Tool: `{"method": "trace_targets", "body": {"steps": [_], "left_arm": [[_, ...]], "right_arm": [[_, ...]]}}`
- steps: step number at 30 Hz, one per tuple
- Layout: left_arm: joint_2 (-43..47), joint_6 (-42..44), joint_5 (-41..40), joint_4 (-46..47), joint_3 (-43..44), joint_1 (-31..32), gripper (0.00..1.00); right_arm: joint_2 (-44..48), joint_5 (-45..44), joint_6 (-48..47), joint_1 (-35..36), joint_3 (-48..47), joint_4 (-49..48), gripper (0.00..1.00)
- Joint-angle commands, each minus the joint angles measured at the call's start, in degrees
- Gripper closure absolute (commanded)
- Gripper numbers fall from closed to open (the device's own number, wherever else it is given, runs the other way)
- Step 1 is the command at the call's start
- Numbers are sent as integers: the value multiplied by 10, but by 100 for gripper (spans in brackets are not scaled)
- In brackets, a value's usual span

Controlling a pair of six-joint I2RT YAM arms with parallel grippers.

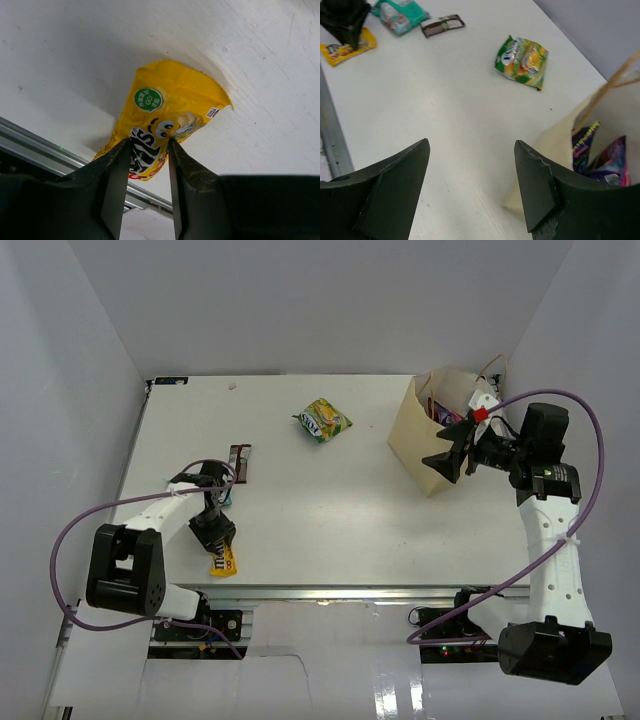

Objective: Place the snacks into the paper bag

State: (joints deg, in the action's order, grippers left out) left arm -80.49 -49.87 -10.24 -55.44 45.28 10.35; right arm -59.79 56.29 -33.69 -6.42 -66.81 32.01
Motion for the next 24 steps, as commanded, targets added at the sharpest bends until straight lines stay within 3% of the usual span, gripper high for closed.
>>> {"method": "trace_targets", "body": {"steps": [1, 4, 8, 14, 19, 20, 24], "left_arm": [[9, 12, 23, 33, -7, -1, 56], [15, 21, 42, 45, -6, -1, 74], [41, 48, 93, 75, 2, -1, 94], [112, 74, 282, 173, 17, -1, 98], [155, 57, 461, 311, 1, 3, 98], [160, 50, 491, 338, 0, 5, 98], [159, 28, 548, 387, -12, 18, 99]], "right_arm": [[13, 139, -81, 1, -37, 101, 26], [15, 171, -77, 32, -33, 131, 29], [40, 104, 3, 126, 14, 74, 33], [21, 17, 193, 220, 111, -101, 41], [-58, -41, 324, 300, 143, -204, 37], [-67, -77, 405, 308, 149, -248, 36], [-124, -204, 573, 365, 127, -299, 34]]}}
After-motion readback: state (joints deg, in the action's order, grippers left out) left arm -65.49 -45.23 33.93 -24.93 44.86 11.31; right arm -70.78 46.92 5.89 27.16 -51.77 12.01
